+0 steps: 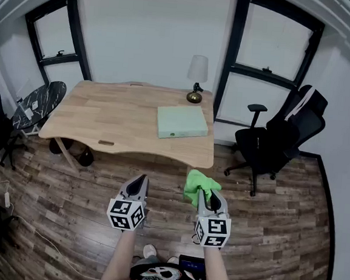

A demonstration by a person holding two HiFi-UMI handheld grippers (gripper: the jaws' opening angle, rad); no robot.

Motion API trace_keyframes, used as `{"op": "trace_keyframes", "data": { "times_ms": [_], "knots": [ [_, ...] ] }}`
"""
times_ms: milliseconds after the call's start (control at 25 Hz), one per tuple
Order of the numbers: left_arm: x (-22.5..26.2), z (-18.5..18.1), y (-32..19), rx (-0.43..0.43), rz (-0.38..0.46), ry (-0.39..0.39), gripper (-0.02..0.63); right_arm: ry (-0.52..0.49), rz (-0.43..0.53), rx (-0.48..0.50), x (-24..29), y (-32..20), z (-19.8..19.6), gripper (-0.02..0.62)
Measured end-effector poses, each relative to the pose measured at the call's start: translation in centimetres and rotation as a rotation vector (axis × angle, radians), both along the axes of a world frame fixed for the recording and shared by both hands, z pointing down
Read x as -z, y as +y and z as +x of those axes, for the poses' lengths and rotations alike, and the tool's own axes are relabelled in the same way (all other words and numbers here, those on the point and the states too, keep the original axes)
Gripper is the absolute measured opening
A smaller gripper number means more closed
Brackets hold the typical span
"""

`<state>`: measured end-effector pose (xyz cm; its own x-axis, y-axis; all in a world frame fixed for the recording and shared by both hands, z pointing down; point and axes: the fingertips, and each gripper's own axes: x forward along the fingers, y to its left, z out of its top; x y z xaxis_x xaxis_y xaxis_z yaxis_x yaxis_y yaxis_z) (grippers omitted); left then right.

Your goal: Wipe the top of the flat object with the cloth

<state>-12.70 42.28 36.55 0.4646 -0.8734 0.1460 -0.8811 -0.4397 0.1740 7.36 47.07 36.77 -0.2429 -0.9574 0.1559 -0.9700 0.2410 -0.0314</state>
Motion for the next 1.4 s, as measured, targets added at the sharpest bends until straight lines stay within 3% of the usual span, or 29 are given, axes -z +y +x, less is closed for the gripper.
{"op": "trace_keyframes", "data": {
  "times_ms": [320,560,760,1120,1400],
  "knots": [
    [-0.7,1.6,1.8,0.029,-0.002,-0.010,0.011,-0.008,-0.011,0.016,-0.8,1.5,2.2,0.074],
    [-0.8,3.1,1.9,-0.023,-0.022,-0.035,0.006,-0.066,-0.045,0.001,-1.8,0.7,3.5,0.074],
    [-1.3,3.2,0.4,-0.010,-0.029,-0.020,0.006,-0.059,-0.080,0.010,-3.0,-0.6,3.7,0.075],
    [-2.9,5.1,-6.4,-0.006,-0.035,-0.038,0.008,-0.054,-0.103,-0.001,-4.4,-6.6,5.8,0.074],
    [-5.3,6.0,-16.5,-0.029,-0.061,-0.020,0.008,-0.057,-0.137,-0.036,-6.6,-15.9,7.1,0.074]
  ]
}}
